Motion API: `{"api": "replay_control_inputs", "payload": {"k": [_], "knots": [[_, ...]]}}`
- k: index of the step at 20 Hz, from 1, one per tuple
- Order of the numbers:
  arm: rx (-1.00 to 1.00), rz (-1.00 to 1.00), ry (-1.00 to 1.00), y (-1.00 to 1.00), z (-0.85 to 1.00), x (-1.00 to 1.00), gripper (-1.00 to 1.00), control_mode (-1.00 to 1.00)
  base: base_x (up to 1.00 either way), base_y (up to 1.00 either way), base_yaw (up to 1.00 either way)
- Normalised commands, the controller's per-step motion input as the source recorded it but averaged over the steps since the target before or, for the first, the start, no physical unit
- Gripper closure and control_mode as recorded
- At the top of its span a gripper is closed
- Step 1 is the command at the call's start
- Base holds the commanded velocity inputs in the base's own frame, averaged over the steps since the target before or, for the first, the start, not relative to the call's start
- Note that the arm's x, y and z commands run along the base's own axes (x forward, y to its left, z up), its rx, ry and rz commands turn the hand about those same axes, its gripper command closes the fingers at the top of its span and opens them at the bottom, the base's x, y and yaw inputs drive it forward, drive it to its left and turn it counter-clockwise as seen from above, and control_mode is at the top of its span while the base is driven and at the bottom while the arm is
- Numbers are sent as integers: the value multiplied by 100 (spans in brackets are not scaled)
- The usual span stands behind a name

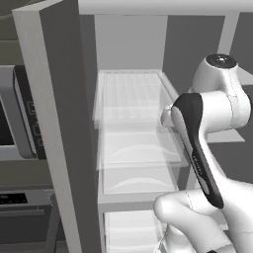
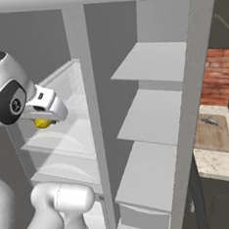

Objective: Retrieve a lemon from the fridge and place it on the cutting board with the fish.

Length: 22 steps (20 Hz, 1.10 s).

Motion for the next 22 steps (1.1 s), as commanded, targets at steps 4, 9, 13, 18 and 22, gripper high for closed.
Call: {"api": "replay_control_inputs", "payload": {"k": [4,9,13,18,22], "knots": [[5,-5,2,-37,-1,-89,100,-100,0,0,0],[2,6,2,-3,-14,-17,100,-100,0,0,0],[0,4,3,6,-4,-7,100,-100,0,0,0],[0,0,0,0,0,0,100,-100,0,0,0],[0,0,0,0,0,-21,100,100,-20,0,0]]}}
